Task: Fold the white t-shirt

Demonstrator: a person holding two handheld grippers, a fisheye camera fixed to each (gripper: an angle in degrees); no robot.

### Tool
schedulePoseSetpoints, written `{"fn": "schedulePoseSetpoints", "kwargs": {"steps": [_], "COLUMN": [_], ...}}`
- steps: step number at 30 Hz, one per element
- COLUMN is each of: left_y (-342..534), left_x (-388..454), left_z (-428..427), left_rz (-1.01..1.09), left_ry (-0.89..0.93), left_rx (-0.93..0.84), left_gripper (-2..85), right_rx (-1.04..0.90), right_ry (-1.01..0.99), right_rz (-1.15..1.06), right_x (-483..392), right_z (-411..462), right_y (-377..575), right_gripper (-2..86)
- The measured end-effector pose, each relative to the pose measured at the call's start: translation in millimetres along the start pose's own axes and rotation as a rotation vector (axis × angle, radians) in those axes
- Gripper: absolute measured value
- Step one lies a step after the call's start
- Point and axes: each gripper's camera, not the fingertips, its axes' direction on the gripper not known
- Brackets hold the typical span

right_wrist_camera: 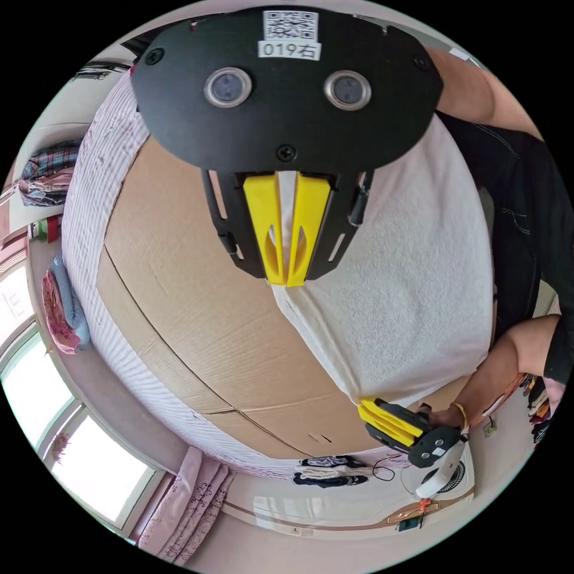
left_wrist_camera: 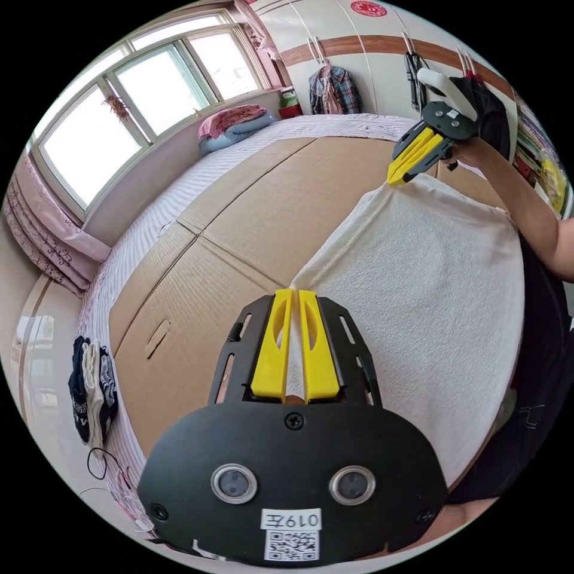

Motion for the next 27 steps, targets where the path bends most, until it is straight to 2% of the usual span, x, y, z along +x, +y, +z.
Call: {"fn": "schedulePoseSetpoints", "kwargs": {"steps": [9,18,22,27], "left_y": [11.2,50.4,71.5,77.7], "left_x": [9.0,-38.0,-54.2,-56.4], "left_z": [14.6,-10.3,-15.6,-6.7], "left_rz": [0.043,-0.095,-0.136,-0.192], "left_ry": [-0.014,0.063,0.162,0.100], "left_rx": [-0.051,0.007,0.061,0.064], "left_gripper": [1.7,6.4,6.5,5.6], "right_rx": [-0.028,0.037,0.020,-0.027], "right_ry": [0.014,-0.062,-0.071,-0.045], "right_rz": [-0.013,0.035,0.044,0.038], "right_x": [2.6,29.8,39.9,46.4], "right_z": [-0.7,-29.2,-33.1,-36.9], "right_y": [3.3,21.9,29.1,35.2], "right_gripper": [-0.5,4.6,3.5,0.0]}}
